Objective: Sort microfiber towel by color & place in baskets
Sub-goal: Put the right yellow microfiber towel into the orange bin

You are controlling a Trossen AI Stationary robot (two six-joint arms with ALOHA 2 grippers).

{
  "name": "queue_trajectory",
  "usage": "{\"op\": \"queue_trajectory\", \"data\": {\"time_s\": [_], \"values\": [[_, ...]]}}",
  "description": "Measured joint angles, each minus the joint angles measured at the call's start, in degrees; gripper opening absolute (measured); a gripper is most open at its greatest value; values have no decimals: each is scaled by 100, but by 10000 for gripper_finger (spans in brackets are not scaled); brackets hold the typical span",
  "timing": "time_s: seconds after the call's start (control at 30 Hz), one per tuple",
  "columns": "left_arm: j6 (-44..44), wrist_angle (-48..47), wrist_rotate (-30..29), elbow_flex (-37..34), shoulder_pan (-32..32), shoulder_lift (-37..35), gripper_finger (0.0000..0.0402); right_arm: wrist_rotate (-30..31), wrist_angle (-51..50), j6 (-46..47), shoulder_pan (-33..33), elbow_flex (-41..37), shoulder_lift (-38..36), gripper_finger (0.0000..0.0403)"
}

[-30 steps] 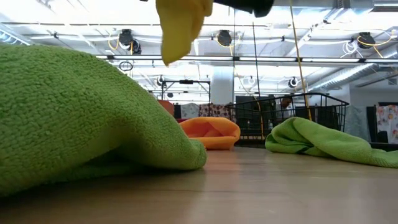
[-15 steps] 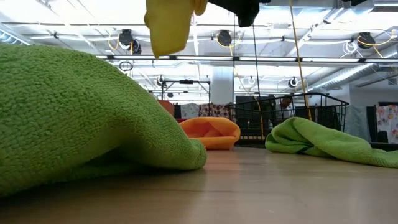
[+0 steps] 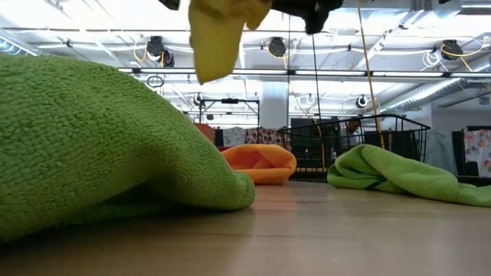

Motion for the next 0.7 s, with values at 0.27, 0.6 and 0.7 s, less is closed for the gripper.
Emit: {"op": "queue_trajectory", "data": {"time_s": [0.27, 0.6, 0.7], "values": [[-510, -36, -728, -2, -235, -236, 287, 280, 63, -514, 305, 2, -26, 21], [-1393, 181, 259, 2, 171, 159, 311, 278, 581, -1052, 518, 2, -23, 24], [-1159, 262, 543, 0, 307, 252, 306, 274, 517, -1046, 516, 2, -21, 24]]}}
